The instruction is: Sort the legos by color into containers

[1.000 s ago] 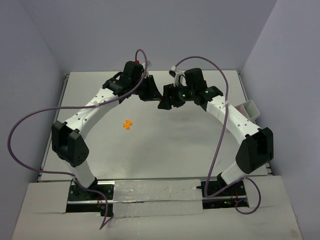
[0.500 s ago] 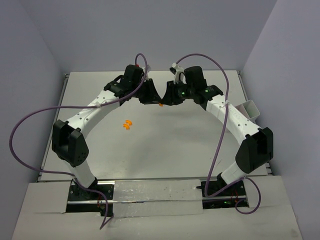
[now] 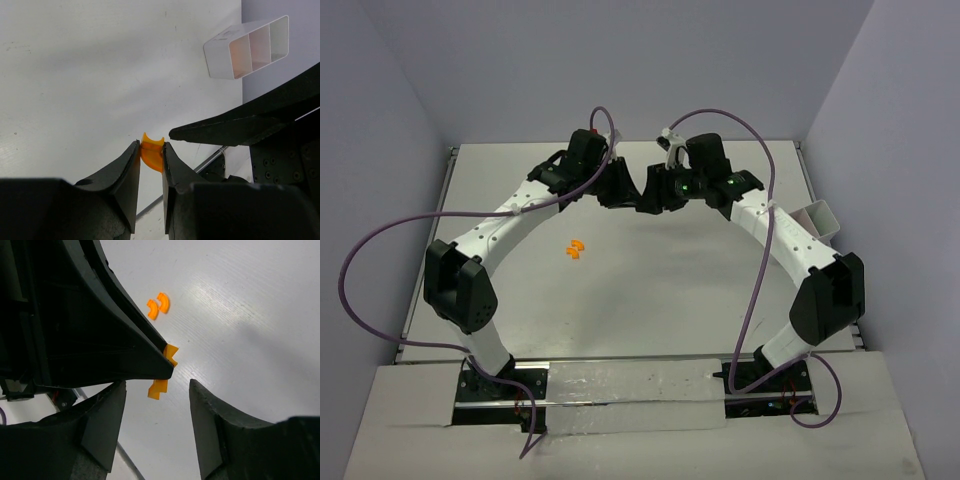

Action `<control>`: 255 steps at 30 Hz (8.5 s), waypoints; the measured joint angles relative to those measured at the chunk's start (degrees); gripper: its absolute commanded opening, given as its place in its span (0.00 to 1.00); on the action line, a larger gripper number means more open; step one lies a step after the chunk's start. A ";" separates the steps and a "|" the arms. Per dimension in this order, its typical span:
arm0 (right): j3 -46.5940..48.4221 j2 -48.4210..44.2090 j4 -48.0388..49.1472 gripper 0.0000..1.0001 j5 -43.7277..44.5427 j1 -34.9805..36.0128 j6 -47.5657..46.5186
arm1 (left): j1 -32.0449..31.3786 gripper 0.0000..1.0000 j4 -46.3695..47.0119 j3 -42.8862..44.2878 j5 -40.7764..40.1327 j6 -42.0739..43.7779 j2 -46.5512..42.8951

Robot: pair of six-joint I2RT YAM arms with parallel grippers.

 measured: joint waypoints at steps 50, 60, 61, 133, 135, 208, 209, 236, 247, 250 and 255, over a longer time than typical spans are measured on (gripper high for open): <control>-4.67 -7.66 -30.26 0.00 28.31 -28.24 -38.69 | 6.87 0.99 2.07 -15.21 -17.14 34.98 -17.92; -3.30 3.63 -31.10 0.01 33.60 -32.48 -40.85 | 7.35 0.99 0.73 -16.98 -21.22 39.10 -14.44; -2.95 4.43 -30.98 0.02 33.93 -32.50 -40.83 | 7.58 0.99 0.59 -17.14 -21.28 39.18 -14.27; 8.78 3.13 -32.08 1.00 21.30 -21.10 -26.40 | 13.36 0.72 1.94 -26.16 -7.16 56.10 4.08; 8.78 3.13 -32.08 1.00 21.30 -21.10 -26.40 | 12.90 0.70 2.29 -26.16 -7.78 56.04 4.59; 1.13 3.97 -16.93 0.58 -34.08 -3.95 -6.77 | -12.30 0.32 3.48 -18.78 4.26 56.05 -21.63; 1.13 4.01 -16.98 0.55 -34.14 -3.76 -6.83 | -12.34 0.32 3.48 -18.78 4.02 56.06 -21.62; 0.68 3.61 -24.54 0.00 -15.47 -11.72 -17.87 | -5.46 0.99 4.35 -23.84 -7.35 53.74 -23.13; -2.20 -1.89 -26.67 0.01 19.47 -28.23 -34.13 | -1.08 0.99 5.41 -25.88 -10.77 47.81 -20.43; -2.08 -0.61 -26.93 0.02 26.38 -31.27 -36.78 | -0.47 0.99 5.11 -25.66 -10.77 47.07 -17.54; -1.82 2.32 -27.16 0.05 33.36 -32.49 -39.04 | 0.41 0.99 4.71 -25.62 -10.81 46.75 -16.24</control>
